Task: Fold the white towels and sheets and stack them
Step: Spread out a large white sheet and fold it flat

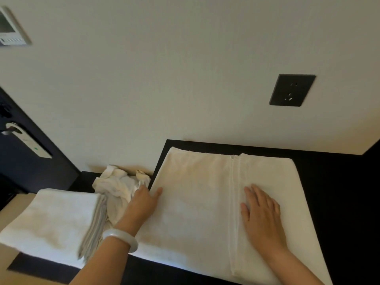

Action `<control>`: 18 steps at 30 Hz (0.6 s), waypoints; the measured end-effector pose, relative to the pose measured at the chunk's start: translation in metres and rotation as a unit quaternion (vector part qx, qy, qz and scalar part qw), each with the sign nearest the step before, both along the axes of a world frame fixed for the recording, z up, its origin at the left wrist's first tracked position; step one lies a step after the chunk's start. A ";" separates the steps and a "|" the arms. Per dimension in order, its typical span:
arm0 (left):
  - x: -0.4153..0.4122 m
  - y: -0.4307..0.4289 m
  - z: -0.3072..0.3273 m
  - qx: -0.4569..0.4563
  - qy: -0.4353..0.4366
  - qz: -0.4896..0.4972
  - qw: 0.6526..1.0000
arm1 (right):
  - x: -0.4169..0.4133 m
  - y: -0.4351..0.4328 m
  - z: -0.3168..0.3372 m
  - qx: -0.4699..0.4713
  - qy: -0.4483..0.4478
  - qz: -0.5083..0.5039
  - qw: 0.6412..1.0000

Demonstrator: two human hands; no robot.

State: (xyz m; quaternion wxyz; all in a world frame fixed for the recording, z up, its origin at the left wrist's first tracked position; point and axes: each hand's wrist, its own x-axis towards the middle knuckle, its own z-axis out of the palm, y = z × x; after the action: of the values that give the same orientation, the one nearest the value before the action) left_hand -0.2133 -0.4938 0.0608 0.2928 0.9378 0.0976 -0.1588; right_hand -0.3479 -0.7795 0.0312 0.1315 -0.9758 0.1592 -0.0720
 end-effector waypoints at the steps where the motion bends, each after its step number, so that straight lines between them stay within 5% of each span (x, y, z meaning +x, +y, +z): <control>1: 0.004 0.004 0.004 -0.047 0.032 0.023 0.998 | 0.001 -0.001 0.000 0.005 0.004 0.005 1.000; 4: 0.012 0.019 0.019 -0.285 0.154 0.079 0.943 | 0.002 -0.003 0.001 0.025 0.001 0.012 1.000; 7: 0.010 0.013 0.042 -0.454 0.223 0.014 0.863 | 0.001 -0.007 0.003 0.092 -0.031 0.015 0.995; 10: 0.001 -0.037 0.064 -0.469 0.200 -0.086 0.856 | -0.001 -0.014 0.009 0.258 -0.102 -0.020 0.960; 14: -0.029 -0.134 0.079 -0.430 0.146 -0.166 0.876 | -0.008 -0.026 0.034 0.550 -0.131 -0.102 0.819; 16: -0.049 -0.182 0.082 -0.431 0.137 -0.193 0.871 | -0.016 -0.041 0.045 0.618 -0.152 -0.145 0.757; 18: -0.068 -0.223 0.080 -0.387 0.124 -0.247 0.880 | -0.027 -0.059 0.054 0.624 -0.172 -0.187 0.739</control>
State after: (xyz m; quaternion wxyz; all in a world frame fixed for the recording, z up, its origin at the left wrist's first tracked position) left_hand -0.2808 -0.7165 0.1405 0.5693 0.7161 -0.1706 -0.3661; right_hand -0.3746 -0.8389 0.0851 0.7197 -0.5972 0.3224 -0.1463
